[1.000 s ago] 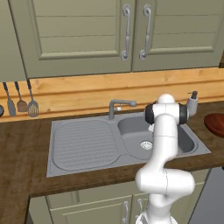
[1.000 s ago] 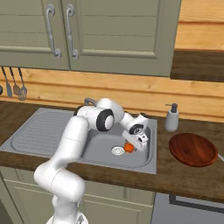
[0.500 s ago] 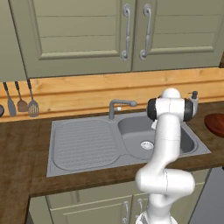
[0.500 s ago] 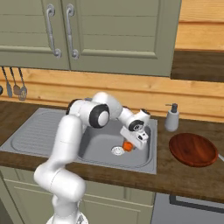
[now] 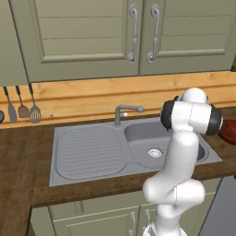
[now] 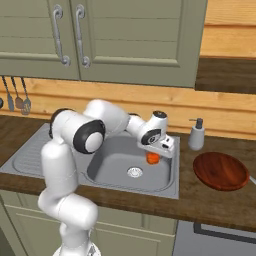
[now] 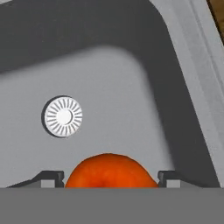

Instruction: Pick the squash from the sink and place it in the bowl. Then pick the bowl and place it in the microwave. Then close the microwave door and press the start button.

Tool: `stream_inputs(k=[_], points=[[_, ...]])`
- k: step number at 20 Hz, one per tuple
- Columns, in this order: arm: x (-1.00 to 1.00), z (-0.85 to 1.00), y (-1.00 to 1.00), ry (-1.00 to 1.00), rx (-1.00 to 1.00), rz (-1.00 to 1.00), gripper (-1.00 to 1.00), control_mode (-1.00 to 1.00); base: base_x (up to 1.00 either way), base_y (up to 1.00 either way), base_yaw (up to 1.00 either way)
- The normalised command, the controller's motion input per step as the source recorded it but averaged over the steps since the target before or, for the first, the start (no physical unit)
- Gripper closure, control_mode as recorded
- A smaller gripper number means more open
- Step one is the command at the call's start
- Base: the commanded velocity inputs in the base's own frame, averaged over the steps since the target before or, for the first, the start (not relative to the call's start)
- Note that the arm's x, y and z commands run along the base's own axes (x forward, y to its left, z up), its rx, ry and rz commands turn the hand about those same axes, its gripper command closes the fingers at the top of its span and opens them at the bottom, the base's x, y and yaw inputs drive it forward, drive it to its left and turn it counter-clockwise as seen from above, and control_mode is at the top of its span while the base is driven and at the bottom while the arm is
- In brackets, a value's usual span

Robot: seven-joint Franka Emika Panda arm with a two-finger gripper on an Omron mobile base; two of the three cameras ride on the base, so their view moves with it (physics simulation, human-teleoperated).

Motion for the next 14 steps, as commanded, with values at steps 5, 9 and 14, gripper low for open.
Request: stream_inputs(k=[5,9,14], points=[[-0.56,1.00,-0.41,-0.24,-0.19,0.16,1.00,-1.00,0.00,0.00,0.00],[-0.31,1.00,-0.55,-0.09,-0.19,0.06,1.00,-1.00,0.00,0.00,0.00],[-0.01,0.75,-0.72,0.01,-0.17,0.00,1.00,-1.00,0.00,0.00,0.00]])
